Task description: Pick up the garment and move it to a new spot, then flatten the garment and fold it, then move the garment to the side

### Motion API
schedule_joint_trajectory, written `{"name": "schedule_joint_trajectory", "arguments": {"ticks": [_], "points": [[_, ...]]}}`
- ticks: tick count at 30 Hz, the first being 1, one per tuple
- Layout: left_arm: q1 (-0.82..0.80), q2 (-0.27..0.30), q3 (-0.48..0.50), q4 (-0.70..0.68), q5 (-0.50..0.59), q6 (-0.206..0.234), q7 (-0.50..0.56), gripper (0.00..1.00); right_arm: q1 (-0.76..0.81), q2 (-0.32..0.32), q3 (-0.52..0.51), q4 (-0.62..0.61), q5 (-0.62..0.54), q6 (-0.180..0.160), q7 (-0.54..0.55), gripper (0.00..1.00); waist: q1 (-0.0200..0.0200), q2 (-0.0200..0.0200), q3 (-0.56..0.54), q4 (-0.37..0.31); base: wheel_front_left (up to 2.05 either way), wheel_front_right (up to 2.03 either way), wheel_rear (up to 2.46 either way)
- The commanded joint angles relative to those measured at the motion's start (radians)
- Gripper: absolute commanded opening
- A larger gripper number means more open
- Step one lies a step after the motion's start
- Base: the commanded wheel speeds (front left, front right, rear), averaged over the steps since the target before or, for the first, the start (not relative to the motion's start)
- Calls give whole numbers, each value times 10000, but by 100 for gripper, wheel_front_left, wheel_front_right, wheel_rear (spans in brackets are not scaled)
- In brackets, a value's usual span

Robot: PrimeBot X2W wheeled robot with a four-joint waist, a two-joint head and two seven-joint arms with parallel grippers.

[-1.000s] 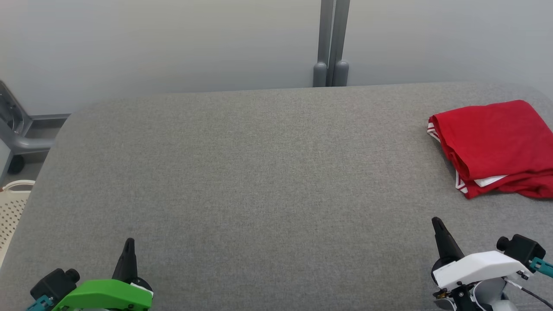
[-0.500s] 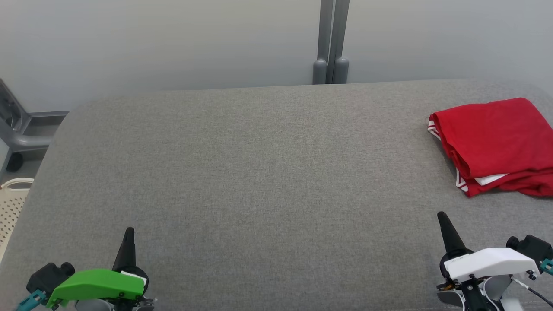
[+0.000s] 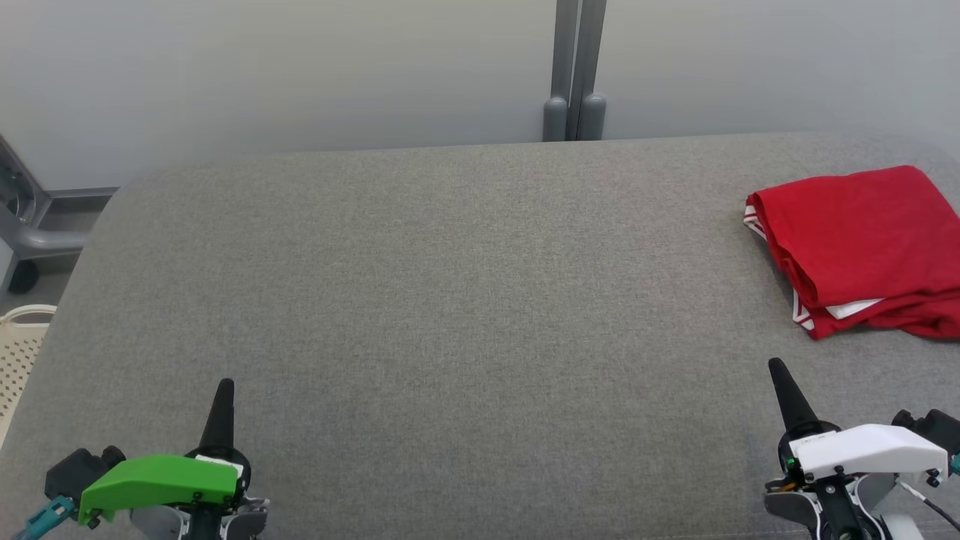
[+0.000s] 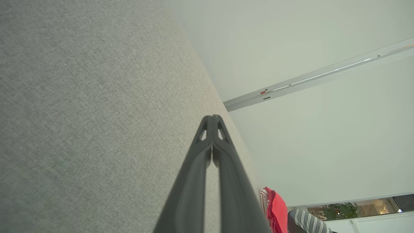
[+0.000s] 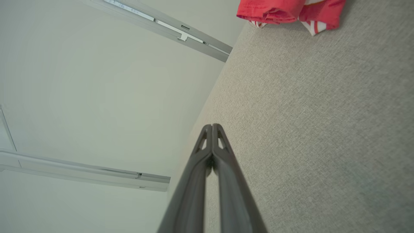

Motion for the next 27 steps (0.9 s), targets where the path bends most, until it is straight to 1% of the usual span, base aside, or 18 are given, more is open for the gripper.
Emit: {"name": "schedule_joint_trajectory", "arguments": {"ticks": [1,13,27], "points": [[-316,0,97,-47,-177,-84,51,0,-227,-52,-54,-126,254,3,29,0,0,0,8,0,0,0,0],[-548,-129,307,3,-1216,-234,372,0,-293,-58,-218,-192,1449,2,199,0,0,0,91,-4,0,0,0],[-785,-264,513,47,-2155,-363,669,0,-350,-62,-375,-249,2598,3,342,0,0,0,181,-7,0,0,0]]}}
